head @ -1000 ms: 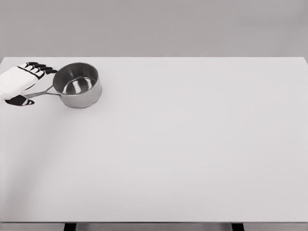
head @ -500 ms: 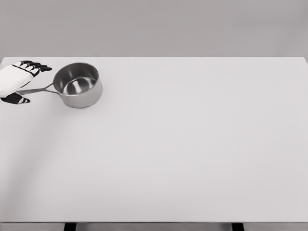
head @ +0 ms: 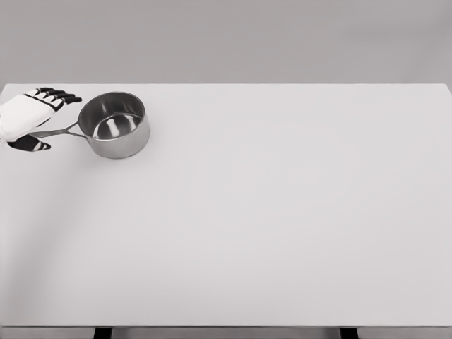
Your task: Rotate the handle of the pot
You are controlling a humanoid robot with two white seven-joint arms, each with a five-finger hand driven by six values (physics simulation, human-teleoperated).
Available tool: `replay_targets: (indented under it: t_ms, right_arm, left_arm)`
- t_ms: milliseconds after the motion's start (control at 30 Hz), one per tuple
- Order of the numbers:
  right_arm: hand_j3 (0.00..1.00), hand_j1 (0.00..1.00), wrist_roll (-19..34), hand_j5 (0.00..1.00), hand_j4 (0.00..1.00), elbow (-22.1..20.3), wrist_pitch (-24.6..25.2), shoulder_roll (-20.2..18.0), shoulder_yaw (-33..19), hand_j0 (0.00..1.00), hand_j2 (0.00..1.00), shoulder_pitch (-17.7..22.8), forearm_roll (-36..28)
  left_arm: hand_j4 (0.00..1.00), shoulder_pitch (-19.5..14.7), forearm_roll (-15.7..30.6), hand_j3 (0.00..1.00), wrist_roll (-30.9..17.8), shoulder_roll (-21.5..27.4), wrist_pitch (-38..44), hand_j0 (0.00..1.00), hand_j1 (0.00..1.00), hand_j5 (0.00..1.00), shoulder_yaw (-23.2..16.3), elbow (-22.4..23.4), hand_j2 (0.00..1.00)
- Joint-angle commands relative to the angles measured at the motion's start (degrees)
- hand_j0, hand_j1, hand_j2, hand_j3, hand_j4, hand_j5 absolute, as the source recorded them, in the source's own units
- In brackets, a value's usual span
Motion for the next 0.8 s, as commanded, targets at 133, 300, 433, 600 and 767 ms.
replay_targets:
  t_ms: [133,300,433,600,767]
  right_arm:
    - [1.00,1.00,0.0,1.00,1.00,0.0,0.0,0.0,0.0,1.00,1.00,0.0,0.0]
    - [1.00,1.00,0.0,1.00,1.00,0.0,0.0,0.0,0.0,1.00,1.00,0.0,0.0]
    - [1.00,1.00,0.0,1.00,1.00,0.0,0.0,0.0,0.0,1.00,1.00,0.0,0.0]
    - [1.00,1.00,0.0,1.00,1.00,0.0,0.0,0.0,0.0,1.00,1.00,0.0,0.0]
    - [1.00,1.00,0.0,1.00,1.00,0.0,0.0,0.0,0.0,1.00,1.00,0.0,0.0]
  left_arm:
    - [1.00,-0.7,0.3,1.00,0.0,-0.6,0.1,1.00,1.00,1.00,-0.3,0.2,1.00]
    - [1.00,-1.9,0.3,1.00,0.0,-1.4,0.1,1.00,1.00,1.00,-0.6,2.6,1.00]
    - [1.00,-2.0,0.3,1.00,0.0,-1.4,0.1,1.00,1.00,1.00,-0.6,3.6,1.00]
    - [1.00,-3.0,0.3,1.00,0.0,-1.5,0.1,1.00,1.00,1.00,-0.7,5.2,1.00]
    - [1.00,-3.9,0.3,1.00,0.0,-1.4,0.1,1.00,1.00,1.00,-0.7,6.9,1.00]
